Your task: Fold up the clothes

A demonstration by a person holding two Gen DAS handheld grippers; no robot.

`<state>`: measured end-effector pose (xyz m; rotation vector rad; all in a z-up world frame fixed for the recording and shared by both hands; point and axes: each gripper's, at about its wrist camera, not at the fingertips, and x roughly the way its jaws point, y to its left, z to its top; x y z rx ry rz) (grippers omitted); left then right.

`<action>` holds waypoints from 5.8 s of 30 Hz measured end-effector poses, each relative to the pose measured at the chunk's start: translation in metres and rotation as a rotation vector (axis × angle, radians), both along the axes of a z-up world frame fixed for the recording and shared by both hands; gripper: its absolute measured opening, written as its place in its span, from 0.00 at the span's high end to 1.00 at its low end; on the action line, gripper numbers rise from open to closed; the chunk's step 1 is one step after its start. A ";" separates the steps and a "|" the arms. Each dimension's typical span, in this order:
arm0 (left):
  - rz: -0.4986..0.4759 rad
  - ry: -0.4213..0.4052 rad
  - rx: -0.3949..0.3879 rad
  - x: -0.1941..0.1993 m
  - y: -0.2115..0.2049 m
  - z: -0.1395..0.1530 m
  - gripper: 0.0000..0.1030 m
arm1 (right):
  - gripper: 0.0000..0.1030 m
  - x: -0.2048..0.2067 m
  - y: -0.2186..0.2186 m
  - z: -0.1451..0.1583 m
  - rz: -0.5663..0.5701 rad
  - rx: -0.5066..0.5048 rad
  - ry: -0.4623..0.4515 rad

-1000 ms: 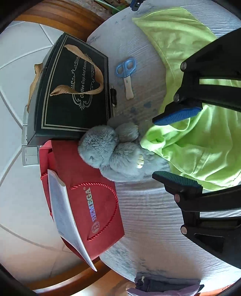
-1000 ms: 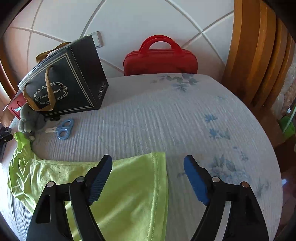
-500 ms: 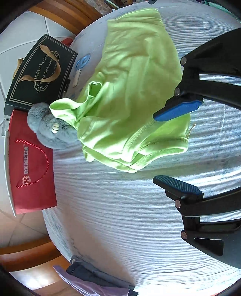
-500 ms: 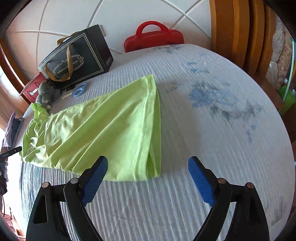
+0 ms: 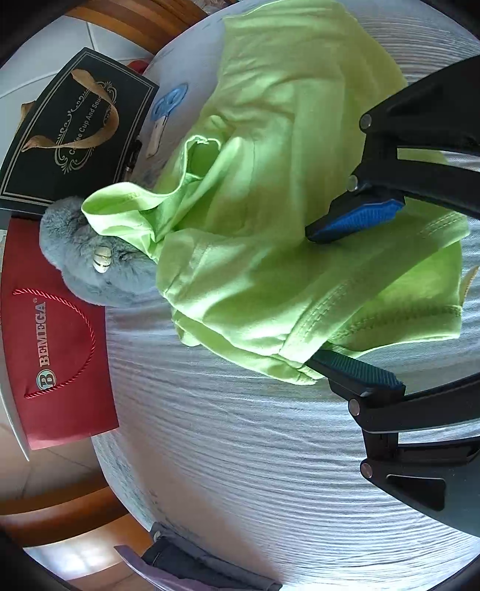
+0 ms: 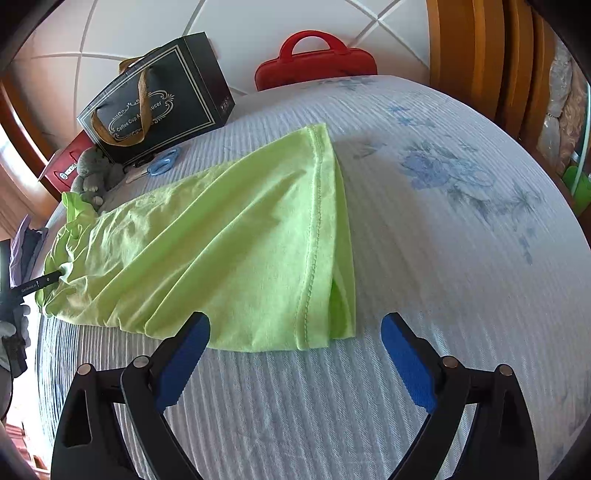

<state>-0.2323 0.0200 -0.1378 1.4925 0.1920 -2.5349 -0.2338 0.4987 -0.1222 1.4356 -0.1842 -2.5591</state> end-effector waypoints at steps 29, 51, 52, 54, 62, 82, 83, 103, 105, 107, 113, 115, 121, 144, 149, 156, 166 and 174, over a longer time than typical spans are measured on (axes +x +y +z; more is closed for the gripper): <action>-0.063 -0.040 0.098 -0.023 -0.017 0.007 0.89 | 0.82 -0.030 -0.061 -0.006 0.128 0.257 -0.062; 0.016 -0.197 0.127 0.090 -0.049 0.018 0.88 | 0.40 0.084 -0.009 0.022 0.060 0.023 -0.084; 0.011 -0.201 0.116 0.093 -0.049 0.018 0.88 | 0.40 0.088 -0.007 0.023 0.059 0.030 -0.088; -0.001 -0.195 0.105 0.099 -0.050 0.020 0.85 | 0.41 0.094 -0.004 0.027 0.062 0.052 -0.078; 0.033 -0.040 0.073 0.115 -0.053 0.077 0.53 | 0.58 0.088 -0.021 0.043 0.121 0.092 -0.023; -0.030 -0.087 0.100 0.125 -0.029 0.046 0.54 | 0.73 0.059 -0.095 0.042 0.283 0.161 -0.046; -0.044 -0.060 0.105 0.122 -0.031 0.056 0.54 | 0.71 0.060 -0.113 0.053 0.326 0.120 -0.024; -0.378 -0.063 0.163 -0.013 -0.042 0.023 0.54 | 0.65 0.008 -0.408 0.026 0.598 0.050 -0.052; -0.391 -0.082 0.140 -0.021 -0.035 0.013 0.59 | 0.65 0.003 -0.417 0.014 0.624 0.082 -0.070; -0.403 -0.114 0.094 -0.027 -0.028 0.002 0.98 | 0.84 -0.003 -0.420 -0.001 0.614 0.157 -0.104; -0.266 -0.005 0.132 -0.031 -0.062 0.023 0.98 | 0.93 -0.037 -0.361 0.020 0.388 -0.061 -0.022; -0.202 0.001 0.138 -0.038 -0.076 0.025 0.96 | 0.89 -0.048 -0.350 0.018 0.335 -0.047 -0.029; -0.170 -0.005 0.167 -0.031 -0.091 0.034 0.61 | 0.70 -0.044 -0.330 0.033 0.328 -0.077 -0.012; -0.301 -0.115 0.146 -0.051 -0.080 0.017 0.48 | 0.30 -0.066 -0.385 0.014 0.594 -0.079 -0.141; -0.327 -0.151 0.164 -0.073 -0.074 -0.005 0.47 | 0.35 -0.081 -0.404 -0.002 0.617 -0.053 -0.180; -0.380 -0.083 0.083 -0.067 -0.060 0.006 0.97 | 0.84 -0.079 -0.425 -0.013 0.690 0.001 -0.166; -0.483 0.083 0.039 0.033 -0.042 0.068 0.97 | 0.87 -0.006 -0.382 0.045 0.824 -0.001 0.127; -0.528 -0.209 0.094 0.086 -0.021 0.010 0.84 | 0.85 0.027 -0.340 0.014 0.770 -0.027 -0.098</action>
